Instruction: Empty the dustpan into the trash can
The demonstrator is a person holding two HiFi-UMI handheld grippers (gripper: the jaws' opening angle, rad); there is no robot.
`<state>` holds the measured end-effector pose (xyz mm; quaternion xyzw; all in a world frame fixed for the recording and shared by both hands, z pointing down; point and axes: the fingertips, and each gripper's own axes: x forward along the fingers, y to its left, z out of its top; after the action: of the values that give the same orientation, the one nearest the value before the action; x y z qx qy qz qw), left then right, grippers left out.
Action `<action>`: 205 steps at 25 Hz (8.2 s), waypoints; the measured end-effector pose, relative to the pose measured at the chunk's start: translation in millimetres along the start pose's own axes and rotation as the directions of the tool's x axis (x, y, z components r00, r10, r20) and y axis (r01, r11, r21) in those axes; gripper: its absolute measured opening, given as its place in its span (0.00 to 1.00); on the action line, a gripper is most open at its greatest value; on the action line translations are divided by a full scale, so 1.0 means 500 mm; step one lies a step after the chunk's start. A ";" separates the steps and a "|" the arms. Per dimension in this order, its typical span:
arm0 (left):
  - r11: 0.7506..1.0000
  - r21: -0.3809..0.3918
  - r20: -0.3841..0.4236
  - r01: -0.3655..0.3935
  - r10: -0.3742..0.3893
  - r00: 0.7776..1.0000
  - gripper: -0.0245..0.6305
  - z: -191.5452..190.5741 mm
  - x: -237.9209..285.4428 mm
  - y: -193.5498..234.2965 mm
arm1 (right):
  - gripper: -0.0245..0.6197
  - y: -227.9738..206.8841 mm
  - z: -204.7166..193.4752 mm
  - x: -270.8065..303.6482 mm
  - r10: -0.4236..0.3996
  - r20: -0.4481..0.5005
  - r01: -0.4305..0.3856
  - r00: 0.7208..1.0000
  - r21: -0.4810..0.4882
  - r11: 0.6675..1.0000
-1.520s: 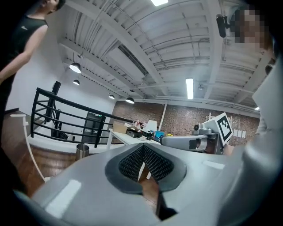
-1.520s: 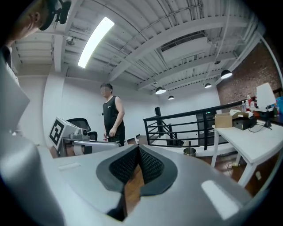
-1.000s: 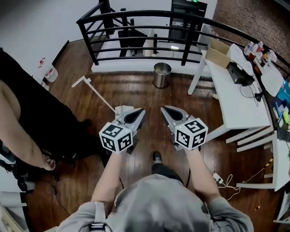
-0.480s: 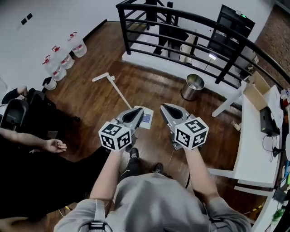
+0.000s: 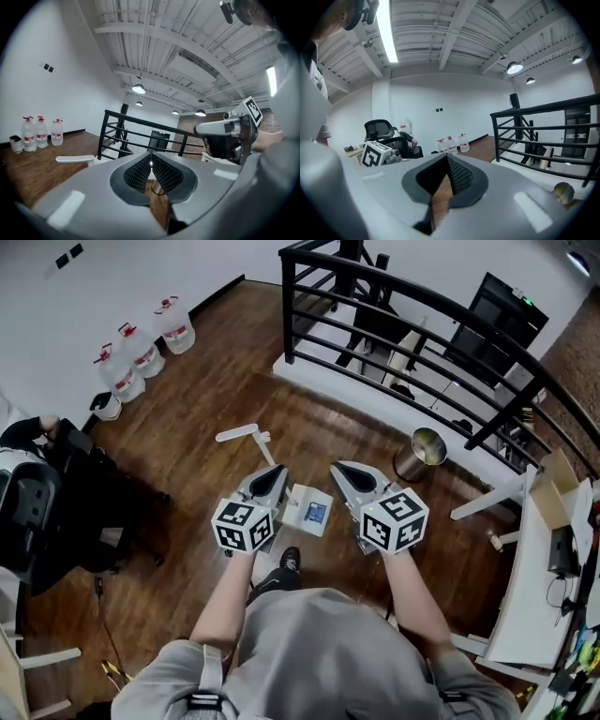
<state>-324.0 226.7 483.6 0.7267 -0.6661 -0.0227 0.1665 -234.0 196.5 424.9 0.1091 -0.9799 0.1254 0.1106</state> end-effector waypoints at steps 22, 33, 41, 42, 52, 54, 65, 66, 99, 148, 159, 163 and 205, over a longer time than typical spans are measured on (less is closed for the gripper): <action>0.969 -0.061 -0.221 -0.241 0.223 0.950 0.53 -0.200 0.209 0.389 | 0.04 -0.110 -0.025 0.185 -0.089 -0.141 0.101 0.986 0.081 0.992; 0.972 0.064 -0.247 -0.225 0.234 0.940 0.44 -0.237 0.321 0.423 | 0.04 -0.170 -0.073 0.108 -0.216 -0.200 0.240 0.956 0.107 0.965; 0.981 0.098 -0.257 -0.167 0.187 0.948 0.32 -0.219 0.355 0.390 | 0.04 -0.209 -0.085 0.043 -0.299 -0.187 0.324 0.936 0.120 0.939; 0.982 0.108 -0.250 -0.157 0.179 0.952 0.32 -0.210 0.362 0.377 | 0.04 -0.215 -0.084 0.035 -0.308 -0.181 0.332 0.934 0.122 0.935; 0.972 0.231 -0.204 -0.051 0.100 0.974 0.33 -0.041 0.487 0.215 | 0.04 -0.321 -0.055 -0.084 -0.404 -0.085 0.412 0.911 0.155 0.898; 0.968 0.249 -0.189 -0.031 0.080 0.979 0.33 0.013 0.526 0.164 | 0.04 -0.361 -0.039 -0.122 -0.414 -0.058 0.418 0.908 0.157 0.895; 0.949 0.306 -0.104 0.079 -0.050 0.993 0.32 0.309 0.769 -0.158 | 0.04 -0.636 0.087 -0.358 -0.483 0.121 0.461 0.867 0.174 0.870; 0.948 0.307 -0.090 0.085 -0.059 0.994 0.32 0.332 0.795 -0.182 | 0.04 -0.658 0.103 -0.378 -0.492 0.134 0.470 0.860 0.168 0.867; 0.805 0.357 -0.147 0.474 -0.453 0.879 0.32 0.499 1.558 -0.573 | 0.04 -1.239 0.290 -0.507 -0.811 0.164 0.782 0.561 0.215 0.585; 0.375 0.655 -0.429 0.656 -0.531 0.731 0.32 0.002 1.784 -1.531 | 0.04 -1.461 0.116 -1.115 -0.911 0.110 0.846 0.398 0.340 0.410; 0.492 0.646 -0.317 0.584 -0.523 0.791 0.32 0.147 1.794 -1.355 | 0.04 -1.479 0.141 -1.004 -0.851 0.150 0.792 0.503 0.315 0.523; 0.543 0.639 -0.266 0.545 -0.509 0.819 0.32 0.211 1.783 -1.271 | 0.04 -1.474 0.169 -0.935 -0.819 0.161 0.766 0.551 0.290 0.573; 0.945 0.250 0.049 0.213 -0.232 0.972 0.32 0.507 1.433 -0.234 | 0.04 -1.268 0.299 -0.246 -0.575 0.123 0.561 0.809 0.135 0.817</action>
<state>-195.9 -519.2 347.6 0.8107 -0.5834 0.0123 0.0467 7.7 -420.1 394.1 0.4117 -0.9010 0.1226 0.0597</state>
